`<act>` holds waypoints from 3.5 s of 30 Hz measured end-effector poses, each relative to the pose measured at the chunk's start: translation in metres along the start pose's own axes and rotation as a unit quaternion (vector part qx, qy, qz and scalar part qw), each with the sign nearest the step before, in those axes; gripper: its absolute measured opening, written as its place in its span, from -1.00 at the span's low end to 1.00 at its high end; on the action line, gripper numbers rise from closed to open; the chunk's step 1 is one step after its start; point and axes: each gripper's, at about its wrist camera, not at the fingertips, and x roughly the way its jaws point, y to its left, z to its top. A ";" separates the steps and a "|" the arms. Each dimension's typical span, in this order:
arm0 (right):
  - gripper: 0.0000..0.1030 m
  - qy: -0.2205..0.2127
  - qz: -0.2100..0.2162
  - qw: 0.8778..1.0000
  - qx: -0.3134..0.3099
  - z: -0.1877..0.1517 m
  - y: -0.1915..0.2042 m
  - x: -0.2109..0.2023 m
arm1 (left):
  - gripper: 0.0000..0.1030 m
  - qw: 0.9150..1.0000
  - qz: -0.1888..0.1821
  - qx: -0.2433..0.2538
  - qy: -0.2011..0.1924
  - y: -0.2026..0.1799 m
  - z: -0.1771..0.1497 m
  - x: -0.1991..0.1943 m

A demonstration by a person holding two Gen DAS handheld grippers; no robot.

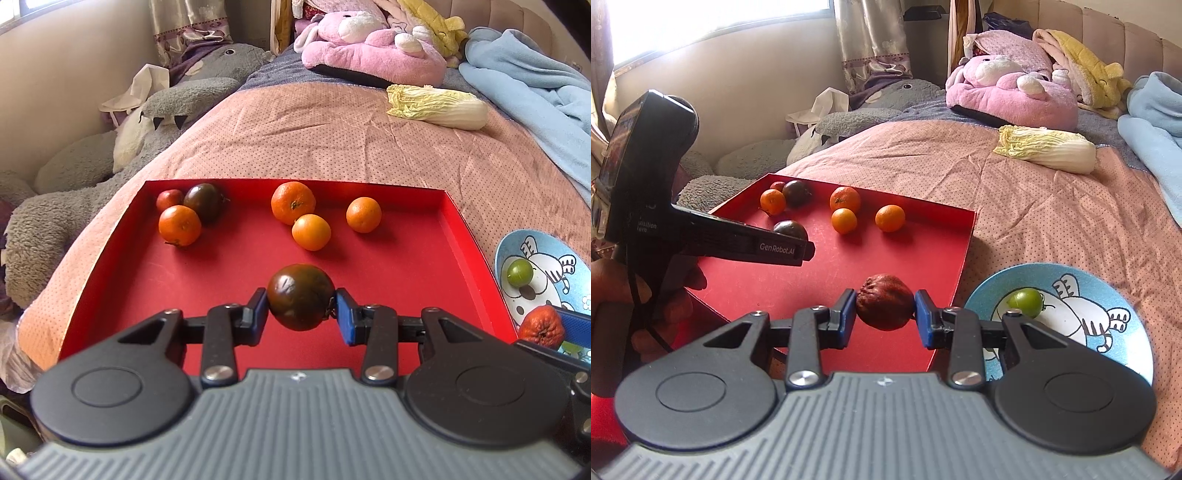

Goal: Organize fruits
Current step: 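Carry the red tomato to the tiger plate and open the right tool while the left tool holds its tomato, then carry the dark brown tomato to the tiger plate and open the left tool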

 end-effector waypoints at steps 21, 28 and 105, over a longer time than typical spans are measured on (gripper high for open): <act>-0.23 -0.022 -0.028 0.999 0.035 -0.005 -0.030 -0.023 | -0.18 1.000 -0.001 0.013 -0.002 -0.014 0.000 -0.005; -0.23 -0.024 -0.051 0.997 0.056 -0.011 -0.051 -0.028 | -0.18 1.000 -0.003 0.019 -0.002 -0.018 -0.001 -0.005; 0.56 -0.023 -0.104 0.991 0.083 -0.060 -0.066 -0.075 | -0.18 0.994 -0.067 0.078 -0.037 -0.083 0.011 -0.034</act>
